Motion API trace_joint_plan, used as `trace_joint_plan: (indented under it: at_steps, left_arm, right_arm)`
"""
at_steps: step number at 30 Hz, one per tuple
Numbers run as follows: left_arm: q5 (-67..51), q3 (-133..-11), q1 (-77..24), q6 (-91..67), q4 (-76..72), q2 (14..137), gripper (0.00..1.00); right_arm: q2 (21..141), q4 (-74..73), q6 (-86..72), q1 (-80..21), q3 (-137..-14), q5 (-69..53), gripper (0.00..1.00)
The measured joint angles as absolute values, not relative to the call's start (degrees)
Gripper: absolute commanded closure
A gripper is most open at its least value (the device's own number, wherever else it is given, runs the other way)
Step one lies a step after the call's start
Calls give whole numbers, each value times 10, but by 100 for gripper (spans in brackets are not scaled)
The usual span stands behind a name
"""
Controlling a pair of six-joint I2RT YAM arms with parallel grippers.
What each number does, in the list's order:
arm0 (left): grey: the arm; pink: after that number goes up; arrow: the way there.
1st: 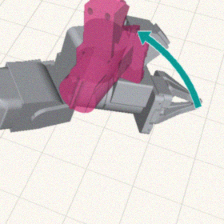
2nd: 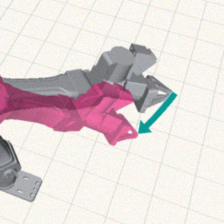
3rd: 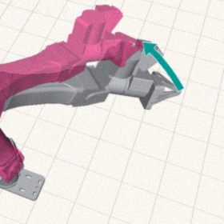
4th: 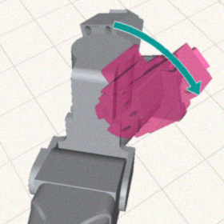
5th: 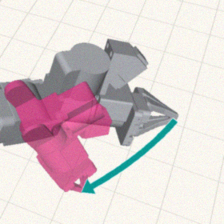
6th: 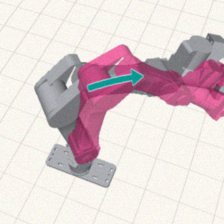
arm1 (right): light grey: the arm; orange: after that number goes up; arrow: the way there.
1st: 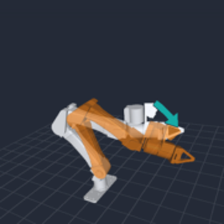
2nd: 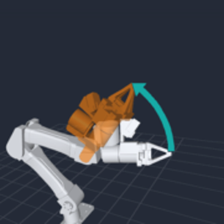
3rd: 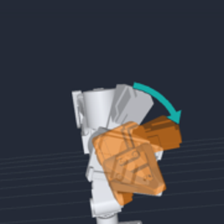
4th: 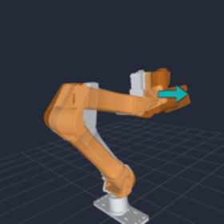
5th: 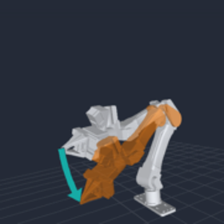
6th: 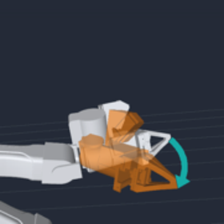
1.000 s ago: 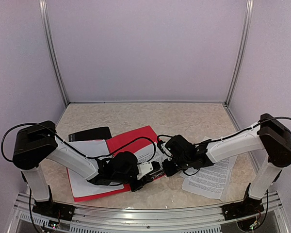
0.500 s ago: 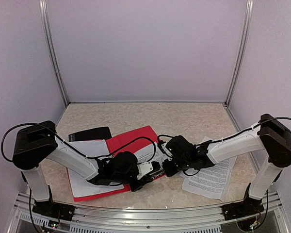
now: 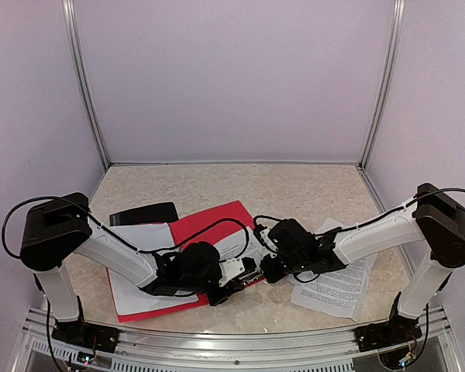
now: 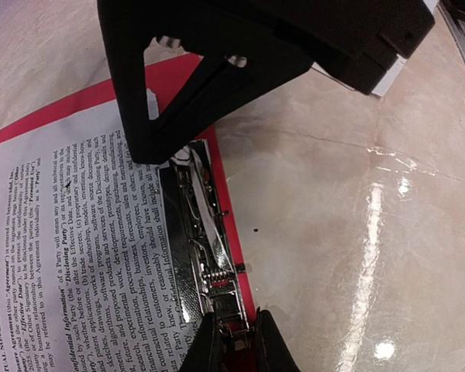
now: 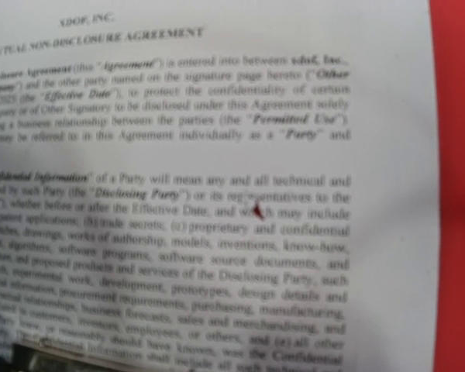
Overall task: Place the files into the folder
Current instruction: Clamp the file at the center of the board.
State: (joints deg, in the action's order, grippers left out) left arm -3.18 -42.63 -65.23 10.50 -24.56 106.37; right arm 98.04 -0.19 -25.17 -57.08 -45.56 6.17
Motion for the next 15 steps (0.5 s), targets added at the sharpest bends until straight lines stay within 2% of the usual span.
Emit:
trace_joint_plan:
  at_steps: [15]
  left_arm:
    - [-35,-432,-650,95,-235,1064,100]
  right_arm:
    - [975,69,-264,-571,-408,62,100]
